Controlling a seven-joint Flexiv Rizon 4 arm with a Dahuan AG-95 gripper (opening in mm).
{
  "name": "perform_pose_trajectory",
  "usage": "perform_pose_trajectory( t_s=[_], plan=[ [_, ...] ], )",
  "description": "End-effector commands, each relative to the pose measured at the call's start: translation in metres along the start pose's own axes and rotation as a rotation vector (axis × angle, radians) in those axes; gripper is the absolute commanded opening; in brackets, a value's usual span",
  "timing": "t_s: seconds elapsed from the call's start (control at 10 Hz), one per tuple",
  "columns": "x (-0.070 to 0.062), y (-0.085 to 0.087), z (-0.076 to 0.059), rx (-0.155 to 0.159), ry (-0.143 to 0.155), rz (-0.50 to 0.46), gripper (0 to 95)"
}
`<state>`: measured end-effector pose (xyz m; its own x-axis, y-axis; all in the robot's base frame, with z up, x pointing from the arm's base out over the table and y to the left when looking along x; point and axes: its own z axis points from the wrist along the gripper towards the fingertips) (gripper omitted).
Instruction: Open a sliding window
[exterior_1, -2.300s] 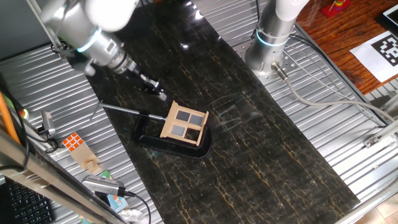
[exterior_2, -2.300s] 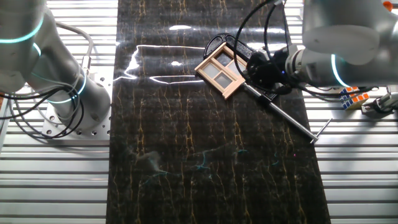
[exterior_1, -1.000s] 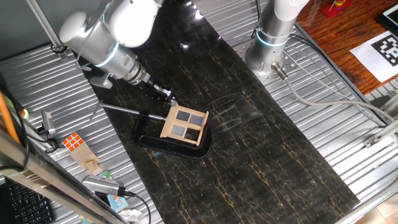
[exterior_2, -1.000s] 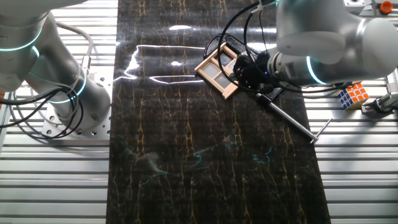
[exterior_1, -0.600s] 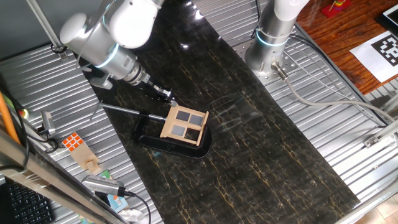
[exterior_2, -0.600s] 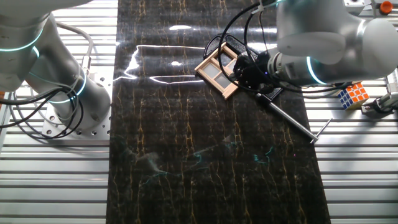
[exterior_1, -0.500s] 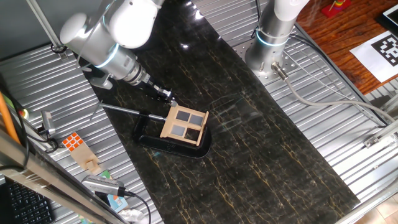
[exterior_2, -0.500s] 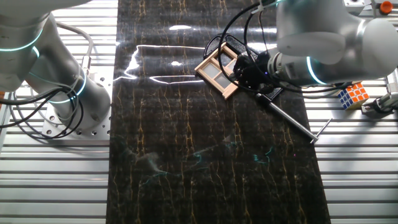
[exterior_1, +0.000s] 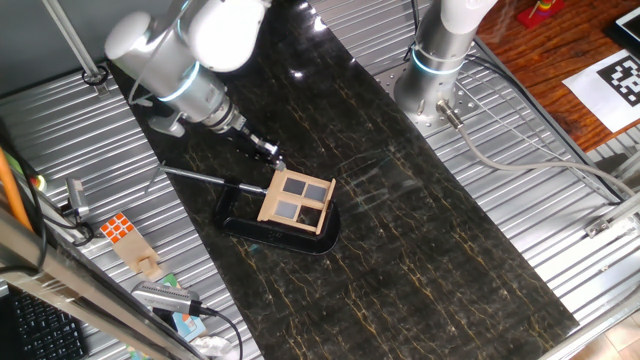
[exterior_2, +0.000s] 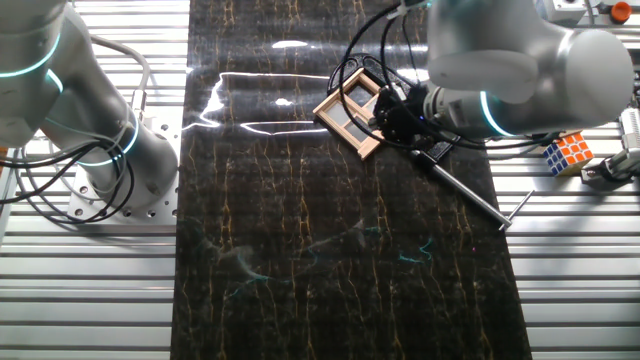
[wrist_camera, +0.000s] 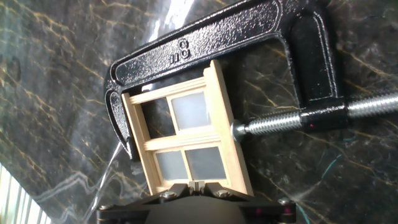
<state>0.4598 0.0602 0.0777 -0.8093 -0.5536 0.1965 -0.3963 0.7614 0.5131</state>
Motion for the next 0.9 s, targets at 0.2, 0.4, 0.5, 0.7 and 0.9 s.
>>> perform_pose_trajectory(
  t_s=[0.2, 0.4, 0.5, 0.7, 0.9],
  plan=[
    [-0.0022, -0.0017, -0.0006, -0.004, 0.004, -0.019, 0.0],
    [-0.0022, -0.0017, -0.0006, -0.003, 0.006, -0.027, 0.0],
    [-0.0022, -0.0017, -0.0006, -0.004, 0.008, -0.031, 0.0],
    [-0.0022, -0.0017, -0.0006, -0.006, 0.01, -0.031, 0.0],
    [-0.0022, -0.0017, -0.0006, -0.007, 0.011, -0.029, 0.0]
  ],
)
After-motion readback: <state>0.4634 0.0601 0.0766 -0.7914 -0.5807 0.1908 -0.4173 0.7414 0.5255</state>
